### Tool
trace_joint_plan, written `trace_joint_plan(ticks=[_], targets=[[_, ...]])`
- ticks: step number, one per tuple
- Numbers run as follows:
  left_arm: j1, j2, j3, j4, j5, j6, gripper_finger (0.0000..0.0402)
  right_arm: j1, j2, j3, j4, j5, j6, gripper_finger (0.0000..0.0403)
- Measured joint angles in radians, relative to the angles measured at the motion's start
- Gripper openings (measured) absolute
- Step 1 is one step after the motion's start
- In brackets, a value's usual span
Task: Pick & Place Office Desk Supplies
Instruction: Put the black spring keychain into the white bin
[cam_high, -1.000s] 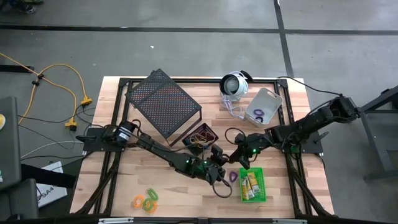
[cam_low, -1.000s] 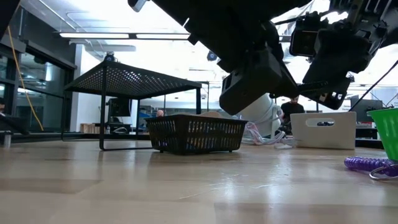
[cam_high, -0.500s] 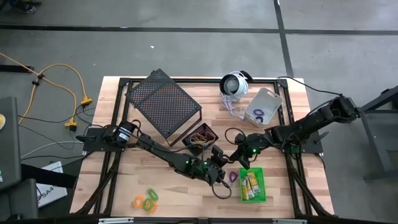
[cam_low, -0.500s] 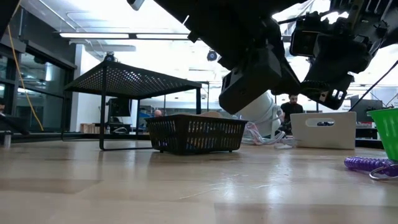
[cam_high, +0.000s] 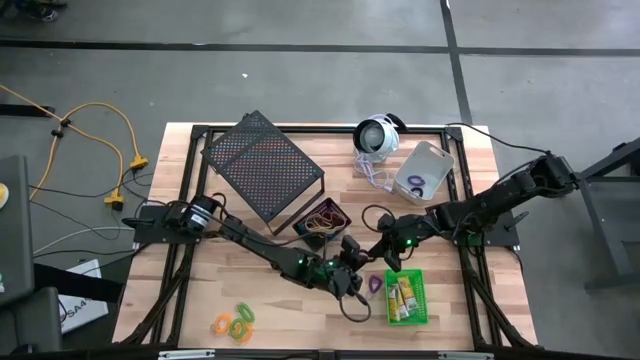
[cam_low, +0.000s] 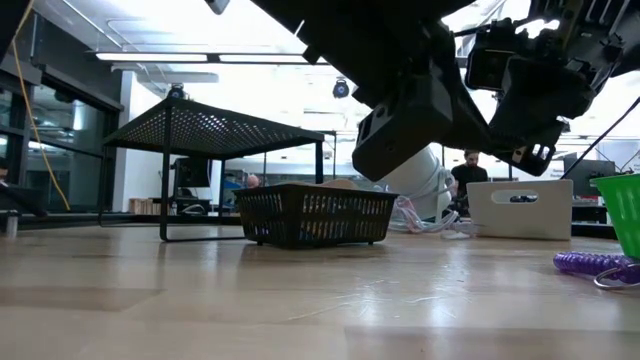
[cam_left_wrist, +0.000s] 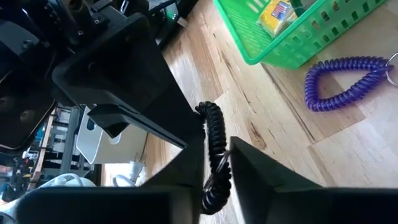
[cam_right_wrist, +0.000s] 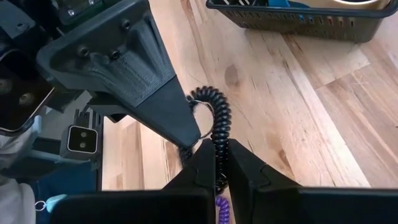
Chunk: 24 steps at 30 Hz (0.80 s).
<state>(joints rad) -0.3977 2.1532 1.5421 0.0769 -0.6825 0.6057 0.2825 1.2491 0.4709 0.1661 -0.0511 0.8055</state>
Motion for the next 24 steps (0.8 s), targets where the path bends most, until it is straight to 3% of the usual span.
trace_joint_plan(ticks=[10,24], targets=[[-0.007,0.000,0.000,-0.001,0.002,0.018,0.0173,0.000,0.000,0.000,0.000,0.000,0.002,0.0006],[-0.080,0.000,0.000,-0.001,-0.002,-0.027,0.0179,-0.028,0.000,0.000,0.000,0.021,-0.024,0.0006]])
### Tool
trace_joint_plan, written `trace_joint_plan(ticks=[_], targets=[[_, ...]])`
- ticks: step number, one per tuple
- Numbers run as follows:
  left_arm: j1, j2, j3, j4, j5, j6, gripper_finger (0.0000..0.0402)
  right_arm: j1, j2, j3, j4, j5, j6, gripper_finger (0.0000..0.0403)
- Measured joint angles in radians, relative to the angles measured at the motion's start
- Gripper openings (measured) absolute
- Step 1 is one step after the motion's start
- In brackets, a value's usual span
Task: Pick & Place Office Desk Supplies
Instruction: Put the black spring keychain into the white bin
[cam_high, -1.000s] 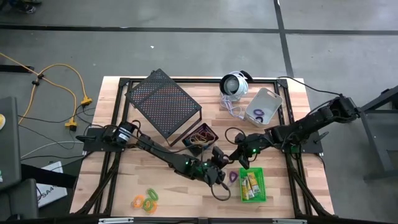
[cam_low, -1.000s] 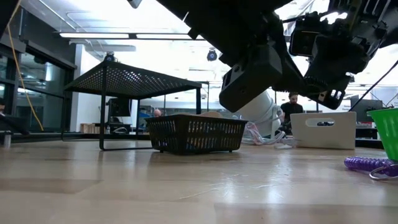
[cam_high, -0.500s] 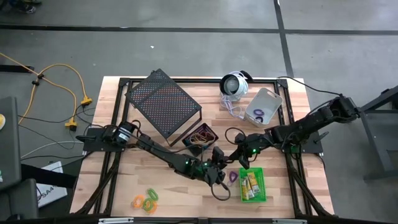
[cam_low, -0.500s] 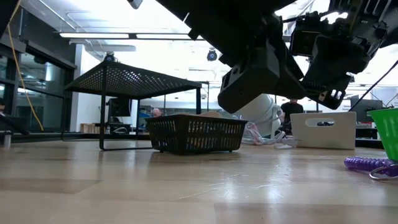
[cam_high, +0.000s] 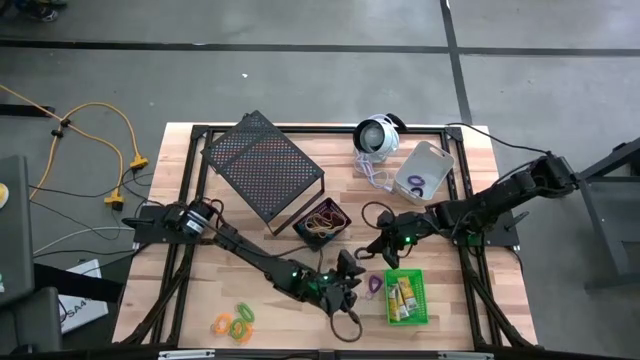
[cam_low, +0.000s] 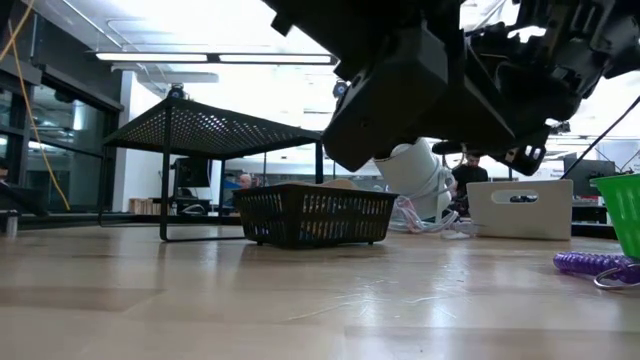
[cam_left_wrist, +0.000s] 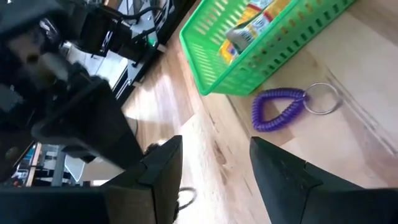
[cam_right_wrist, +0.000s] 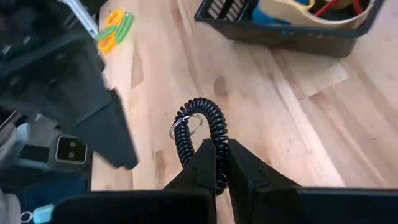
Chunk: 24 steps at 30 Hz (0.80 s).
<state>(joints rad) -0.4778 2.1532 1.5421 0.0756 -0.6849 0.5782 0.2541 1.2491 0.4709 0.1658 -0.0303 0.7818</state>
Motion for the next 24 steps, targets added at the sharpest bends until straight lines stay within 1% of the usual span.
trace_joint_plan(ticks=[4,7,9,11,14,19,24], targets=[[-0.004,0.000,0.000,0.000,-0.012,-0.001,0.0179,-0.007,0.000,0.000,0.000,0.000,0.000,0.0005],[-0.005,0.000,0.000,0.000,-0.020,-0.003,0.0179,-0.007,-0.001,0.000,-0.001,0.023,-0.029,0.0005],[-0.005,0.000,0.000,0.000,-0.021,-0.004,0.0179,-0.009,-0.018,0.000,-0.014,0.052,-0.055,0.0005],[-0.005,0.000,0.000,0.000,-0.021,-0.015,0.0179,-0.029,-0.053,0.000,-0.050,0.059,-0.077,0.0005],[-0.005,0.000,0.000,0.000,-0.021,-0.029,0.0179,-0.079,-0.143,0.000,-0.161,0.071,-0.100,0.0005],[-0.005,0.000,0.000,0.000,-0.021,-0.029,0.0179,-0.178,-0.339,0.000,-0.382,0.133,-0.133,0.0005],[0.003,0.000,0.000,0.000,-0.021,-0.034,0.0179,-0.275,-0.493,0.000,-0.558,0.196,-0.158,0.0006]])
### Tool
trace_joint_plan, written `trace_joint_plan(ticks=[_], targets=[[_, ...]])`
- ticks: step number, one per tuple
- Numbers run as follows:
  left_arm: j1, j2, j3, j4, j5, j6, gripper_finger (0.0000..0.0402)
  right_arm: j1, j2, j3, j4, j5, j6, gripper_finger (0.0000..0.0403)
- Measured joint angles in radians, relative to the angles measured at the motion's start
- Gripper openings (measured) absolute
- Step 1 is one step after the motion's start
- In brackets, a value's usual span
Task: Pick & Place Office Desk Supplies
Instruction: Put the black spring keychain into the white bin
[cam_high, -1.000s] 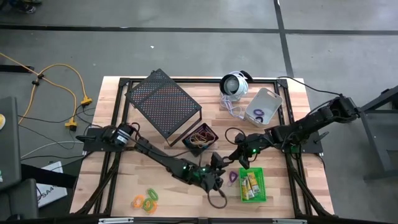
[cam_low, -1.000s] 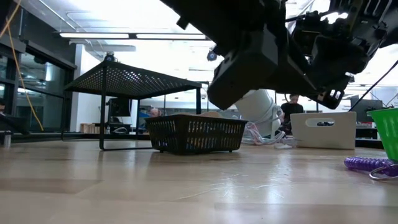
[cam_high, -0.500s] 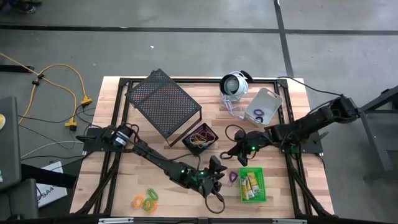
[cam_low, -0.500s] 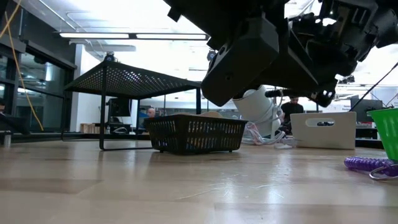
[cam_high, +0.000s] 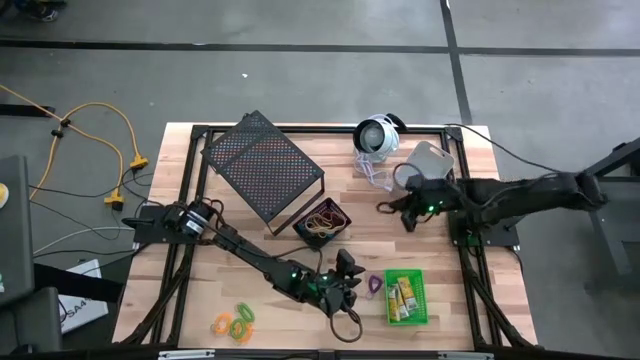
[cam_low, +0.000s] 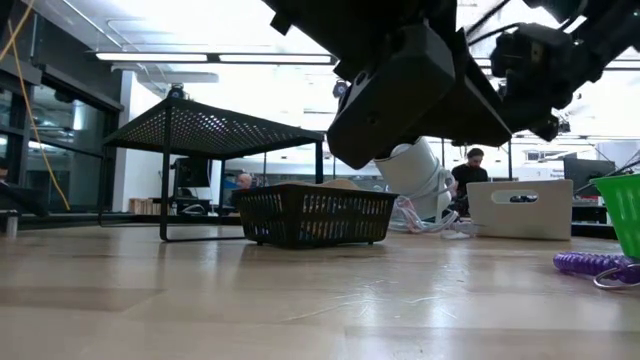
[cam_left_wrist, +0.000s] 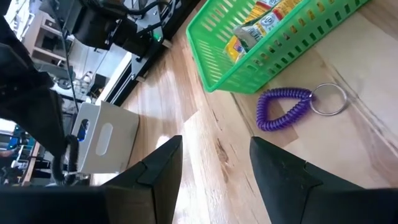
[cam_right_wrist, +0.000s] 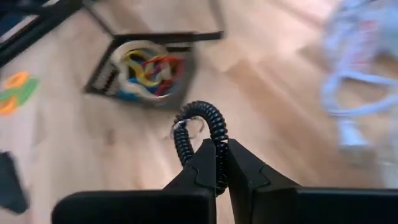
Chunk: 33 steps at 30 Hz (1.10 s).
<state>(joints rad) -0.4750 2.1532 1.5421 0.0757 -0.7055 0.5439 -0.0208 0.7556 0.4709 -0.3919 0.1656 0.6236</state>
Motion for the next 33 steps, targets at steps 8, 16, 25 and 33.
trace_joint_plan(ticks=[8,16,25,33], targets=[[0.002,0.000,0.000,0.000,0.000,-0.021,0.0179,-0.111,-0.078,0.000,-0.215,0.194,0.000,0.0010],[0.002,0.000,0.000,0.000,0.000,-0.044,0.0179,-0.177,-0.090,0.000,-0.257,0.289,-0.017,0.0008],[0.002,0.000,0.000,0.000,0.001,-0.044,0.0179,-0.243,-0.089,0.000,-0.328,0.364,-0.017,0.0008],[0.002,0.000,0.000,0.000,0.001,-0.047,0.0179,-0.285,-0.071,0.000,-0.363,0.349,0.046,0.0008]])
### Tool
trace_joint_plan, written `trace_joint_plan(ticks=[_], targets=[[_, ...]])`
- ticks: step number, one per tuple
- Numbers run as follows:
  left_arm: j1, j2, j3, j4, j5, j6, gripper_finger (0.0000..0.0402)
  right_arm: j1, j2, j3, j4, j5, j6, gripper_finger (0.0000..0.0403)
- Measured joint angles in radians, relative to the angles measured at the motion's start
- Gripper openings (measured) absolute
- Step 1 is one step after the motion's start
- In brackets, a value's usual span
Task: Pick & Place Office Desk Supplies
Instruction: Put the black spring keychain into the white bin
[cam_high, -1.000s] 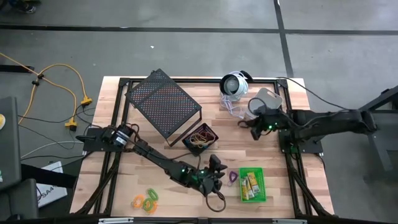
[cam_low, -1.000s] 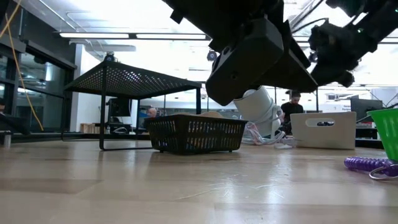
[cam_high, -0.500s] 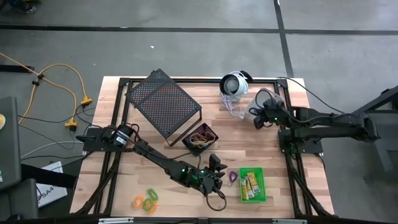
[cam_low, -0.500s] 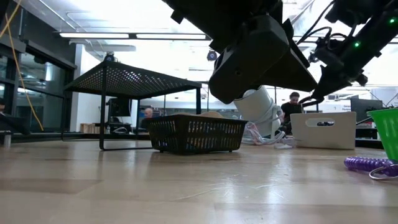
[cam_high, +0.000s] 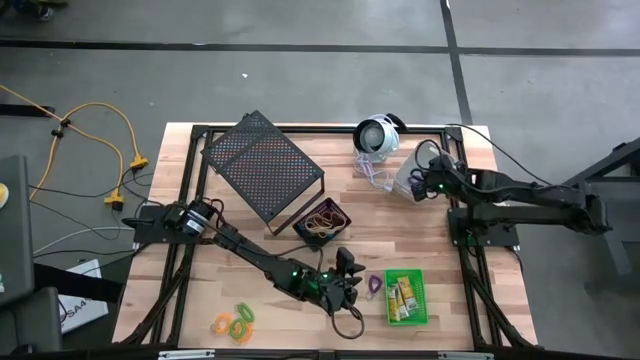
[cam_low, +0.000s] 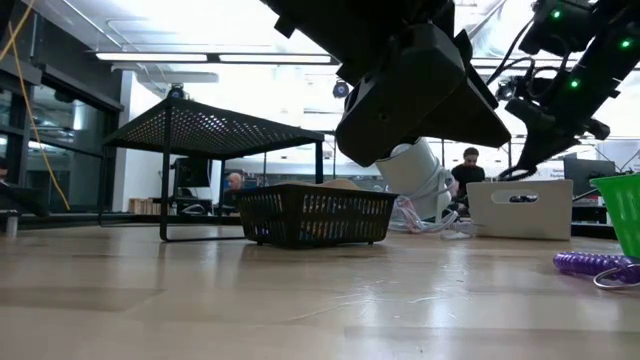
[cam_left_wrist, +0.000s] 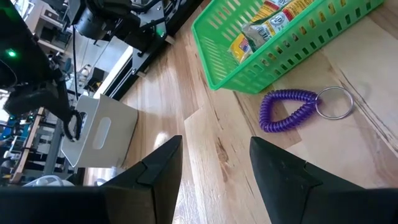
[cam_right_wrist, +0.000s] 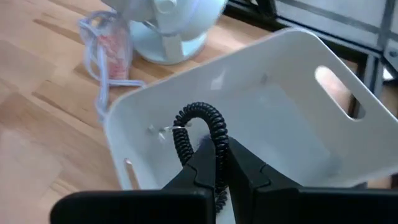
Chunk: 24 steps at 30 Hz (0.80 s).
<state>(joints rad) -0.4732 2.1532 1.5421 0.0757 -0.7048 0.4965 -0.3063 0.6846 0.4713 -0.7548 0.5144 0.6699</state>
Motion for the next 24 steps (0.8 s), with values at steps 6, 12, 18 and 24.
trace_joint_plan(ticks=[6,12,18,24], targets=[[0.000,0.000,0.000,0.000,0.000,0.000,0.0179,-0.025,0.086,0.000,-0.009,-0.053,0.039,0.0008],[0.000,0.000,0.000,0.000,0.000,0.000,0.0179,-0.036,0.200,0.000,-0.006,-0.071,0.041,0.0009],[0.000,0.000,0.000,0.000,0.000,0.000,0.0179,-0.036,0.254,0.000,0.009,-0.078,0.038,0.0009],[0.000,0.000,0.000,0.000,0.000,0.000,0.0179,-0.036,0.257,0.000,0.013,-0.081,0.037,0.0009]])
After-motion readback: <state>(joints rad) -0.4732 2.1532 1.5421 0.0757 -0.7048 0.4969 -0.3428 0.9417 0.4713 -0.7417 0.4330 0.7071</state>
